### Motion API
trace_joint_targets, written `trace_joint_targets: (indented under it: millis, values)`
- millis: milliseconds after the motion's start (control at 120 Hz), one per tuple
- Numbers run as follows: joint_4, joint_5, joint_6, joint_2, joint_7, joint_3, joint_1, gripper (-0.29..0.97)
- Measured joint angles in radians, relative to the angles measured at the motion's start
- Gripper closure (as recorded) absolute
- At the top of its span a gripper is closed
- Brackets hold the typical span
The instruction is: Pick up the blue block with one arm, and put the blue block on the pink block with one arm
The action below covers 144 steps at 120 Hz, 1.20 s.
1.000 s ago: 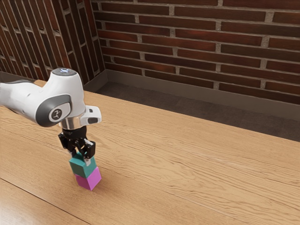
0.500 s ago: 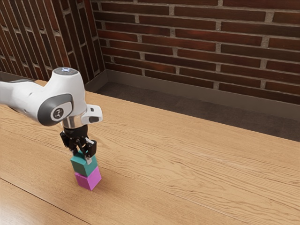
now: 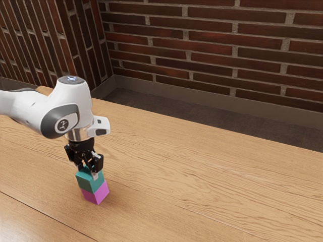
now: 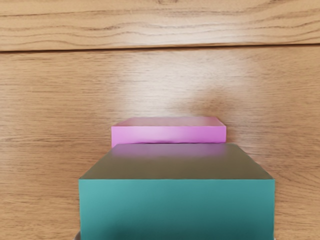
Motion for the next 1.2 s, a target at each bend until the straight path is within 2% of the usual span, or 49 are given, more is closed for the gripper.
trace_joint_targets:
  millis: [67,150,283,450,967,1200]
  values:
    - [0.001,-0.001,0.001,0.003,0.001,0.000,0.000,0.47]
    - [0.001,-0.007,0.001,0.003,0.006,0.000,0.000,0.34]
    - [0.002,-0.020,0.000,0.003,0.022,0.000,0.001,0.19]
    - [0.002,-0.026,-0.001,0.003,0.038,0.000,0.000,0.09]
    - [0.002,-0.029,-0.002,0.000,0.066,0.000,0.000,0.01]
    - [-0.014,-0.028,-0.009,-0.087,0.070,-0.006,-0.001,0.00]
